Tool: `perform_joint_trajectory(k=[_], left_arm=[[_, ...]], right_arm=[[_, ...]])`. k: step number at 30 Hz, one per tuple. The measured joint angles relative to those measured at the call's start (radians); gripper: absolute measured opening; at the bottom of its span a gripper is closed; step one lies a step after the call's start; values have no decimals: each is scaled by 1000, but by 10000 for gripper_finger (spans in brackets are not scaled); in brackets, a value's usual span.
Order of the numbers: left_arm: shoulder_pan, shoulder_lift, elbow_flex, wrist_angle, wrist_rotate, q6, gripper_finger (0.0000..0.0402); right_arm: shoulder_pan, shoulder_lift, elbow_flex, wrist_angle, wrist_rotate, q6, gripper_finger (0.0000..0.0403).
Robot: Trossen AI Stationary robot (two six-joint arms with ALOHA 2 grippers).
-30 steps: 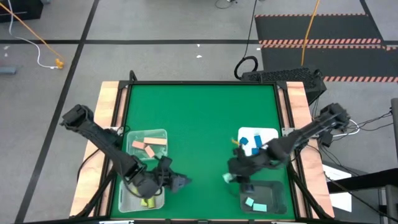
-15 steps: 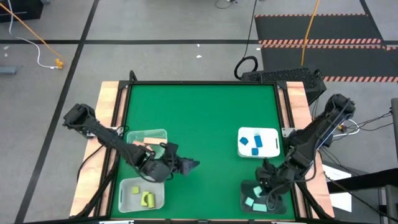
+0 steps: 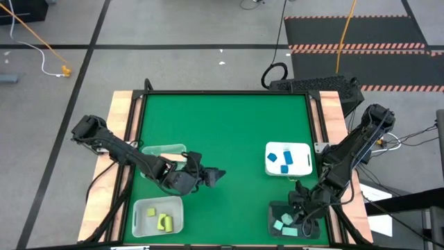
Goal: Sort & place blocks by color
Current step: Put the light blue block into the black bin, then return to Home Position
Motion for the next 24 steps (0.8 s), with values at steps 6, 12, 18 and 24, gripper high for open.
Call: perform_joint_trajectory(k=[6, 12, 18, 24], left_arm=[[8, 0, 0, 5, 0, 129, 269], [8, 0, 0, 135, 26, 366, 269], [22, -38, 0, 153, 37, 986, 269], [31, -126, 0, 147, 36, 1555, 269]], right_arm=[[-3, -8, 0, -30, -91, -22, 256], [-20, -97, 0, -148, -168, -134, 266], [-44, -227, 0, -358, -11, -223, 258], [-109, -344, 0, -385, 199, -327, 254]])
